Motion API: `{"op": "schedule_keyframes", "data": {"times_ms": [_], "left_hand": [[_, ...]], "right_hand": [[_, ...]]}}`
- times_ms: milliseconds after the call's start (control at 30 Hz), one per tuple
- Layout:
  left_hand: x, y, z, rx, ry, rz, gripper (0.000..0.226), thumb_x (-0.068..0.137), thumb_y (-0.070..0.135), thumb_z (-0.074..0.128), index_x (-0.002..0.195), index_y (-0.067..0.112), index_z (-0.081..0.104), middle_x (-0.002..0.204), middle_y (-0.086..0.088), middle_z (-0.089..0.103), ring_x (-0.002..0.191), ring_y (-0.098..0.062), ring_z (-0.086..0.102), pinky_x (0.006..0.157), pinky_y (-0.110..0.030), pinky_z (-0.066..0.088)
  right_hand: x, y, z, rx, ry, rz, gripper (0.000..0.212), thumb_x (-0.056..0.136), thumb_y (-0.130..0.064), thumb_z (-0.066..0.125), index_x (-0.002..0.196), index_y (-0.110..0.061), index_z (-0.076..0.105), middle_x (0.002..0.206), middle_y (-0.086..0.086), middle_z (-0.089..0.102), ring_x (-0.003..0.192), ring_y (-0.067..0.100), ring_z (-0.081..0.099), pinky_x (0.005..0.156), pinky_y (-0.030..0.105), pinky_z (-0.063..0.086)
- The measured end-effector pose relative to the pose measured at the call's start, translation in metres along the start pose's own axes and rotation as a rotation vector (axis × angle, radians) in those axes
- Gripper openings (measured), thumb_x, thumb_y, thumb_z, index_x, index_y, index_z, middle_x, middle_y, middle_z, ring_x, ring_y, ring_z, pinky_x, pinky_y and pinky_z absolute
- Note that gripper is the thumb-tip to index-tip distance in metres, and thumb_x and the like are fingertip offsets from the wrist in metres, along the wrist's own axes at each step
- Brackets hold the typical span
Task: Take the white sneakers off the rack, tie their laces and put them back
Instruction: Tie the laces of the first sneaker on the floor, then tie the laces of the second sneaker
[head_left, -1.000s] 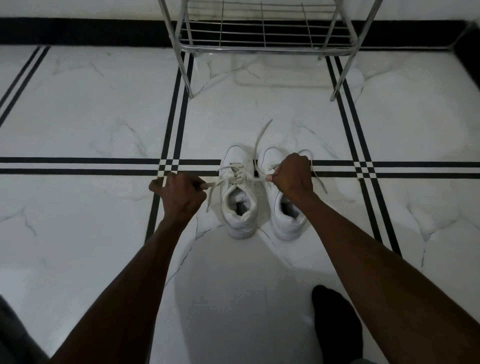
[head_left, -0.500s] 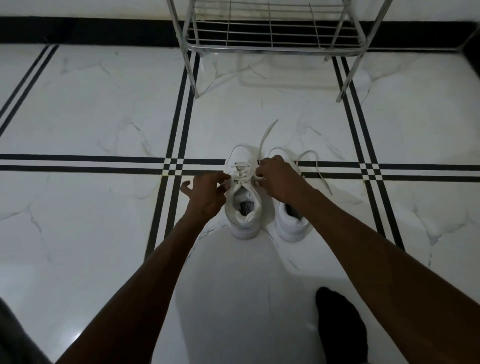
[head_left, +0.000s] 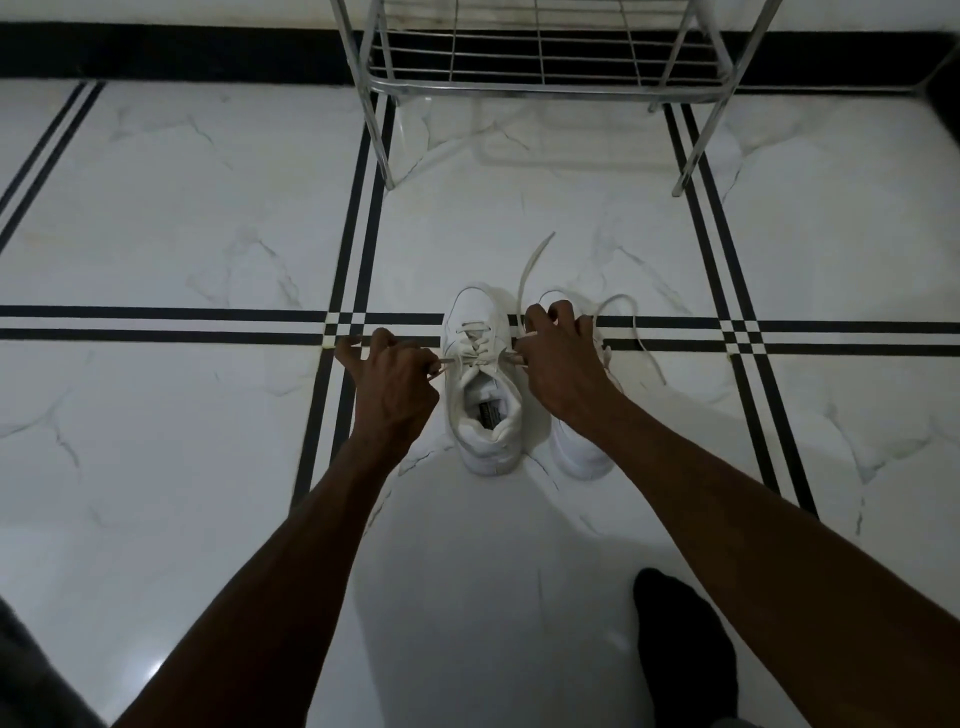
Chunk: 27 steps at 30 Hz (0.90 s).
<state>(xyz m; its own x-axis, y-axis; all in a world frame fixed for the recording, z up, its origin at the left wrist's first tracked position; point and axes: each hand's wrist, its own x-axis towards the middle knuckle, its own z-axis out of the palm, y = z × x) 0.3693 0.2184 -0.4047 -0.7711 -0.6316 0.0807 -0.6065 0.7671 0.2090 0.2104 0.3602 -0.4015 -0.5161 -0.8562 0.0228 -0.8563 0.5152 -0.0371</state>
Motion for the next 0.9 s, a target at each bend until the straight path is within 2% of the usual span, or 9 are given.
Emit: {"op": "schedule_keyframes", "data": {"times_ms": [133,200,267,400,500,567,667,800,900], "left_hand": [[0.002,0.004,-0.002,-0.185,-0.037,-0.094,0.024,0.078,0.0,0.064,0.078,0.02,0.078,0.071,0.003,0.07,0.09,-0.025,0.064,0.103,-0.054,0.038],[0.005,0.003,-0.003,-0.342,-0.056,-0.127,0.021,0.087,0.004,0.062,0.077,0.016,0.076,0.073,-0.002,0.075,0.077,-0.026,0.069,0.086,-0.05,0.054],[0.008,0.003,-0.005,-0.479,-0.079,-0.164,0.021,0.094,0.009,0.059,0.082,0.01,0.076,0.079,-0.006,0.076,0.072,-0.025,0.069,0.072,-0.046,0.058],[0.013,-0.002,-0.012,-0.715,-0.124,-0.312,0.022,0.097,0.019,0.053,0.098,0.01,0.072,0.097,-0.007,0.077,0.087,-0.025,0.074,0.079,-0.047,0.062],[0.016,-0.023,-0.013,-0.757,-0.103,-0.408,0.032,0.092,0.036,0.044,0.099,0.016,0.068,0.097,-0.005,0.075,0.09,-0.026,0.074,0.084,-0.052,0.06],[0.017,-0.035,-0.016,-0.752,-0.06,-0.443,0.035,0.093,0.044,0.042,0.102,0.018,0.065,0.101,-0.005,0.076,0.093,-0.027,0.073,0.086,-0.053,0.06],[0.021,-0.031,-0.028,-0.592,0.01,-0.379,0.028,0.101,0.036,0.049,0.112,0.016,0.065,0.111,-0.004,0.074,0.097,-0.024,0.07,0.093,-0.049,0.056],[0.025,0.008,-0.035,-0.393,0.199,-0.135,0.017,0.097,0.026,0.056,0.104,0.016,0.067,0.105,-0.005,0.072,0.099,-0.028,0.062,0.089,-0.045,0.05],[0.026,0.056,-0.028,-0.551,0.055,-0.039,0.016,0.097,0.024,0.055,0.096,0.015,0.067,0.092,-0.002,0.072,0.085,-0.02,0.066,0.079,-0.04,0.056]], "right_hand": [[0.001,-0.002,-0.003,-0.009,0.011,0.013,0.014,0.079,-0.004,0.057,0.079,-0.01,0.07,0.109,0.011,0.058,0.106,0.037,0.05,0.082,0.047,0.038],[0.006,-0.005,-0.003,0.057,-0.024,0.013,0.013,0.082,-0.001,0.057,0.084,-0.006,0.069,0.108,0.015,0.06,0.103,0.037,0.054,0.08,0.045,0.044],[0.009,-0.012,-0.002,0.17,-0.162,-0.01,0.014,0.089,-0.001,0.054,0.098,-0.003,0.065,0.112,0.018,0.062,0.103,0.033,0.06,0.079,0.04,0.046],[0.012,-0.028,-0.005,0.573,-0.281,0.134,0.013,0.09,-0.002,0.057,0.103,0.0,0.057,0.099,0.022,0.068,0.087,0.033,0.065,0.068,0.036,0.048],[0.02,-0.043,-0.009,0.761,-0.334,0.183,0.025,0.09,-0.007,0.062,0.114,-0.005,0.059,0.107,0.018,0.07,0.097,0.033,0.067,0.083,0.047,0.057],[0.023,-0.049,-0.009,0.801,-0.329,0.198,0.034,0.09,-0.005,0.06,0.124,-0.008,0.056,0.116,0.015,0.067,0.104,0.031,0.064,0.087,0.043,0.055],[0.025,-0.042,-0.009,0.835,-0.217,0.262,0.034,0.092,-0.004,0.057,0.125,-0.01,0.056,0.117,0.013,0.068,0.104,0.029,0.065,0.084,0.037,0.053],[0.016,-0.007,-0.03,0.958,-0.063,0.357,0.023,0.09,-0.006,0.064,0.112,-0.009,0.063,0.104,0.012,0.071,0.091,0.026,0.07,0.075,0.039,0.059],[0.005,0.034,-0.048,0.899,0.02,0.442,0.014,0.086,-0.01,0.07,0.1,-0.007,0.07,0.09,0.005,0.073,0.08,0.018,0.07,0.07,0.02,0.056]]}}
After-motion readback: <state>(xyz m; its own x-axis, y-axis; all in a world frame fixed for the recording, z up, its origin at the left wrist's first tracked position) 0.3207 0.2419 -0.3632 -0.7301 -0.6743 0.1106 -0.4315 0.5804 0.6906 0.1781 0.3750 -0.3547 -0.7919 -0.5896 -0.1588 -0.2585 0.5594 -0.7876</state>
